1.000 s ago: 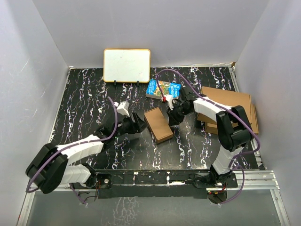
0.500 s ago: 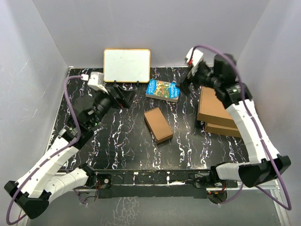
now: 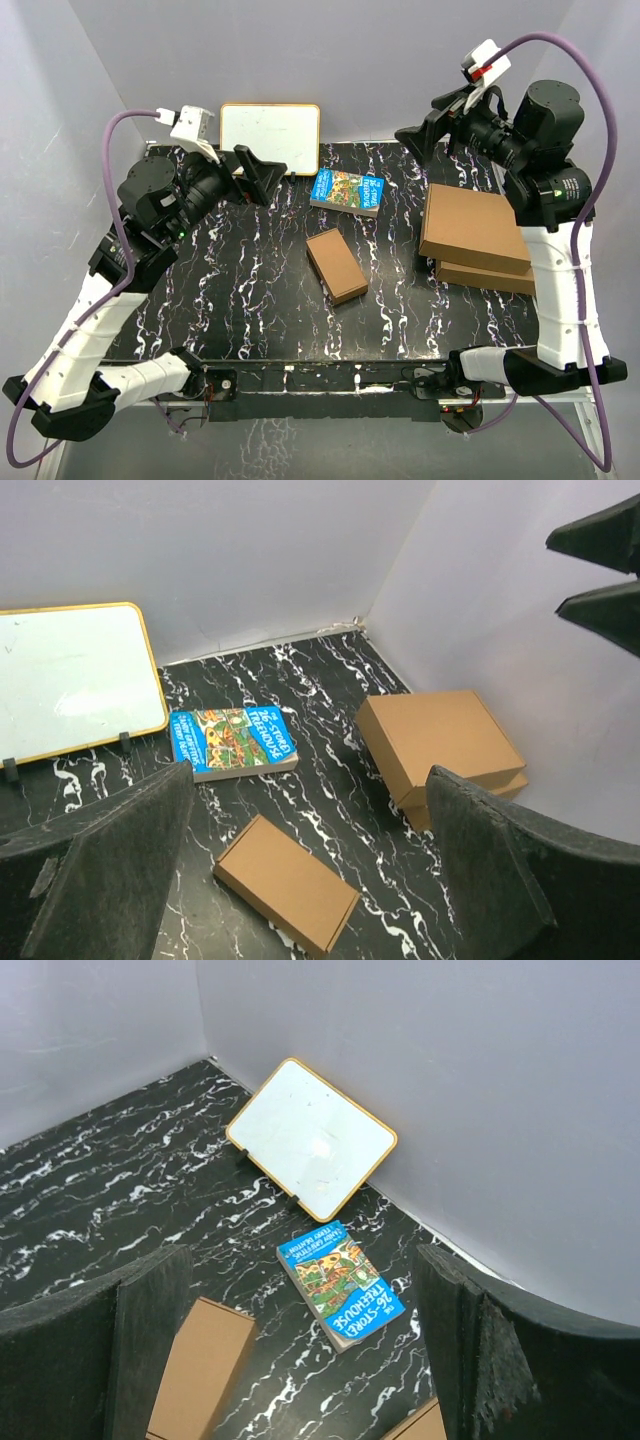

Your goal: Fold the paper box

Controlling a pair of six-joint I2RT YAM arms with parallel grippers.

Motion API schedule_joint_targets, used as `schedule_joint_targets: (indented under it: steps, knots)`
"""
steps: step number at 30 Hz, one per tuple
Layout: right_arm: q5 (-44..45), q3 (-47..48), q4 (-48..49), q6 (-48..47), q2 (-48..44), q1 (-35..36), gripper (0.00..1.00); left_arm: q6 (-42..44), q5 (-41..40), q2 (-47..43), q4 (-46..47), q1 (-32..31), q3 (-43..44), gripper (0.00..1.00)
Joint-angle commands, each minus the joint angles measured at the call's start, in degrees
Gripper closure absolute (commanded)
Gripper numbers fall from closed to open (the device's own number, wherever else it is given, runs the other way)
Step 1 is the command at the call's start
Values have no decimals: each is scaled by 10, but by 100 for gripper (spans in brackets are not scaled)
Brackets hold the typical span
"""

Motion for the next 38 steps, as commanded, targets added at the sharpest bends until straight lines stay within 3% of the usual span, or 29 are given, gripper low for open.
schedule_joint_targets:
  steps: [1,6,38]
  knots:
    - [18,34,5,99,-5,-8,0,15,11,-12,-38,3,19,3]
    - [46,37,5,142,-15,-12,0,11,13,-13,-42,3,15,3]
    - [18,-6,15,118,-47,-39,0,2,25,-22,-36,3,-19,3]
